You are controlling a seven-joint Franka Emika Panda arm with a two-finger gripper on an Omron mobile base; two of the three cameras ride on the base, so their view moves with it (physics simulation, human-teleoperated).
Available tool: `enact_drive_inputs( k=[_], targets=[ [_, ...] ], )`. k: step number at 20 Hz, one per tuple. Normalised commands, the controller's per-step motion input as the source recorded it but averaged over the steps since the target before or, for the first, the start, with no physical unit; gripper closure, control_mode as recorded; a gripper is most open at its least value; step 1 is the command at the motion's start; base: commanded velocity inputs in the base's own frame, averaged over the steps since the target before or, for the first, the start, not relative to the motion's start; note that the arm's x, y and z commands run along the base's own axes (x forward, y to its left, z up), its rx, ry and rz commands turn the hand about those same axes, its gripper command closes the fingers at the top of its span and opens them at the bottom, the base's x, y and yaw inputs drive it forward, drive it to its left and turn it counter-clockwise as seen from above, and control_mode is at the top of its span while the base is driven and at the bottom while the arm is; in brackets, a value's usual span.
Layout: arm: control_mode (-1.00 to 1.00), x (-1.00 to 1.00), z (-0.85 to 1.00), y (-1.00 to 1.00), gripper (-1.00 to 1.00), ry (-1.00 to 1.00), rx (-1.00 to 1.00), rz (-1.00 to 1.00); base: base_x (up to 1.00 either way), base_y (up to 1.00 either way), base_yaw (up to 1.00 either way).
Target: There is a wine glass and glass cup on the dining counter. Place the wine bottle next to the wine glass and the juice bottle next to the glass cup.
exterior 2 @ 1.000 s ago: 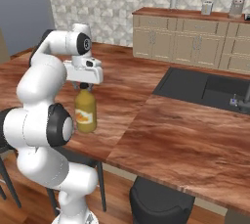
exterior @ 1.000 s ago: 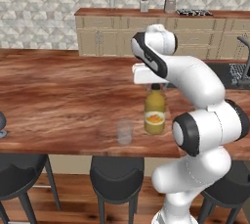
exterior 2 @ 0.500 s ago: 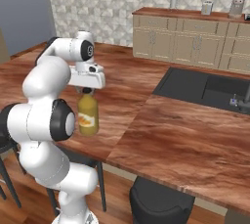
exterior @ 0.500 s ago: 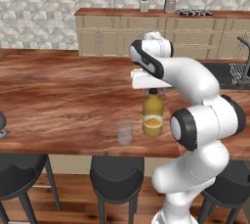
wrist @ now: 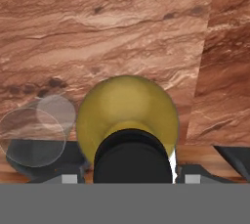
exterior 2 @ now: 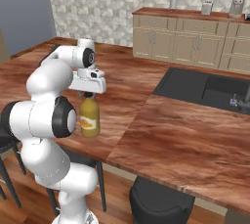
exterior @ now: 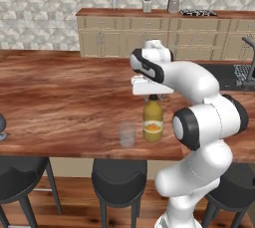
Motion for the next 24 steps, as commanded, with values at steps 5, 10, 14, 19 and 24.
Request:
enact_drive_inputs(
  k=[5,10,14,19,24],
  targets=[
    [-1.00,0.21,-0.26,0.07,1.00,-0.03,0.00,0.00,0.00,0.00,0.00],
    [-1.00,0.16,-0.24,0.06,1.00,-0.02,0.00,0.00,0.00,0.00,0.00],
    [-1.00,0.17,-0.19,0.03,1.00,-0.03,0.00,0.00,0.00,0.00,0.00],
    [-1.00,0.07,-0.19,0.03,1.00,-0.03,0.00,0.00,0.00,0.00,0.00],
    [-1.00,-0.04,-0.28,0.00,1.00,0.00,0.00,0.00,0.00,0.00,0.00]
  ],
)
